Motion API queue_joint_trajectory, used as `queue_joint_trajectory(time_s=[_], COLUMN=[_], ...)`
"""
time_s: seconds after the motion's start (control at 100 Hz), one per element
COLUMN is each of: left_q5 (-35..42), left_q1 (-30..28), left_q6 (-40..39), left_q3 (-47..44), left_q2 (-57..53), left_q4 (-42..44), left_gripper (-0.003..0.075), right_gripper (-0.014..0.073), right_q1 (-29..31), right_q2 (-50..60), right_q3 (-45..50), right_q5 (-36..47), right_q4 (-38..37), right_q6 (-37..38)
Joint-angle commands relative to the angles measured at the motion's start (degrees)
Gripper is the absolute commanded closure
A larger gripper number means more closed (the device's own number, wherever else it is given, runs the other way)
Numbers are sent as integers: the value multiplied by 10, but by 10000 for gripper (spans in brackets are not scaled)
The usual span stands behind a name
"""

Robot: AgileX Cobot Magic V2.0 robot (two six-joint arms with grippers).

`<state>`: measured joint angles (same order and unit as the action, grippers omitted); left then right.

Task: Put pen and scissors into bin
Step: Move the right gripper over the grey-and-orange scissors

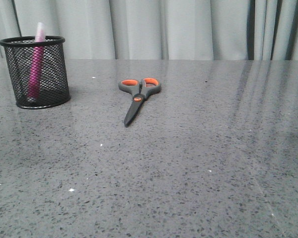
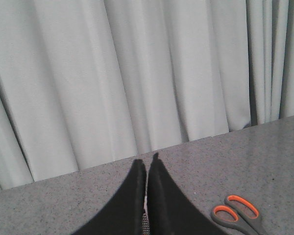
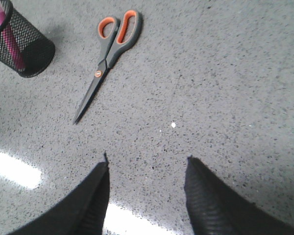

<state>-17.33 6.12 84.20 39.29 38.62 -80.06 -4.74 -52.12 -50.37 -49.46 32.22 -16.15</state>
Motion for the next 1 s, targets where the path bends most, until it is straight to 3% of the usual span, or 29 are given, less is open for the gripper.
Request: queue_joint_trajectory(time_s=[0.0, 0.25, 0.37, 0.59, 0.73, 0.99], left_q5=[12, 14, 14, 14, 14, 14], left_q1=[-2, -2, -2, -2, -2, -2], left_q6=[-8, -8, -8, -8, -8, -8], left_q3=[-8, -27, -27, -27, -27, -27], left_q2=[-27, -55, -55, -55, -55, -55], left_q4=[-19, -21, -21, -22, -23, -24], left_gripper=[742, 742, 742, 742, 742, 742], right_gripper=[274, 275, 277, 278, 286, 286], right_q1=[0, 0, 0, -47, -113, -249], right_q2=[-35, -114, -135, -161, -200, -319], right_q3=[-51, -68, -69, -119, -182, -323], right_q5=[-3, -9, -28, -32, -30, -87], right_q4=[22, 119, 138, 131, 33, -248], right_q6=[-10, -14, -59, -50, 37, 245])
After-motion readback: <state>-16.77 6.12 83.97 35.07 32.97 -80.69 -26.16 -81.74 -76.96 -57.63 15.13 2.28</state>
